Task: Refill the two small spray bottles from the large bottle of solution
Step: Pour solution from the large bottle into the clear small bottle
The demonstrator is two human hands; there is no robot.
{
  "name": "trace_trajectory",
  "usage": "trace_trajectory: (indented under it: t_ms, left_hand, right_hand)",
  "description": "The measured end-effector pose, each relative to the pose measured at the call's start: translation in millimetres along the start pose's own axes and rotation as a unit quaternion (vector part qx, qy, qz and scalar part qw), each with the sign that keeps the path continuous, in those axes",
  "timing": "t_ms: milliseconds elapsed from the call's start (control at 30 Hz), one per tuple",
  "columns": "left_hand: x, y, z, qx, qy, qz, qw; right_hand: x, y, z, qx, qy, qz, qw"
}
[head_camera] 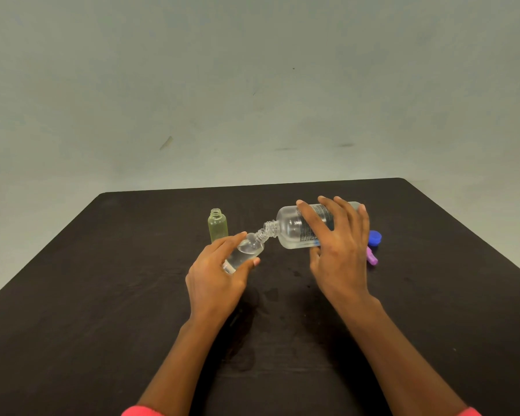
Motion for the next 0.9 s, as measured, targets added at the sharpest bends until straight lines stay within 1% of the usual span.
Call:
trace_trajectory:
  t_ms: [533,900]
  left_hand:
    - [-0.1,-0.9,-0.2,-0.004,0.016,0.008,1.0]
    - [-0.3,-0.7,-0.5,-0.005,0.006,0.003,1.0]
  right_hand:
    - [-0.7,1.1,-0.7,0.003,0.0,0.001,1.0]
    - [0.4,0.2,-0.4,0.0,-0.001,-0.003,1.0]
Point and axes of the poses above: each hand's wrist, its own z-axis away from the middle knuckle, its own y-axis out of the back of the hand, x = y × z, the point moved 2 cm from there along -z, towards the middle knuckle, and after that the axes turned 6 degrees about -z, right-handed, at the moved point
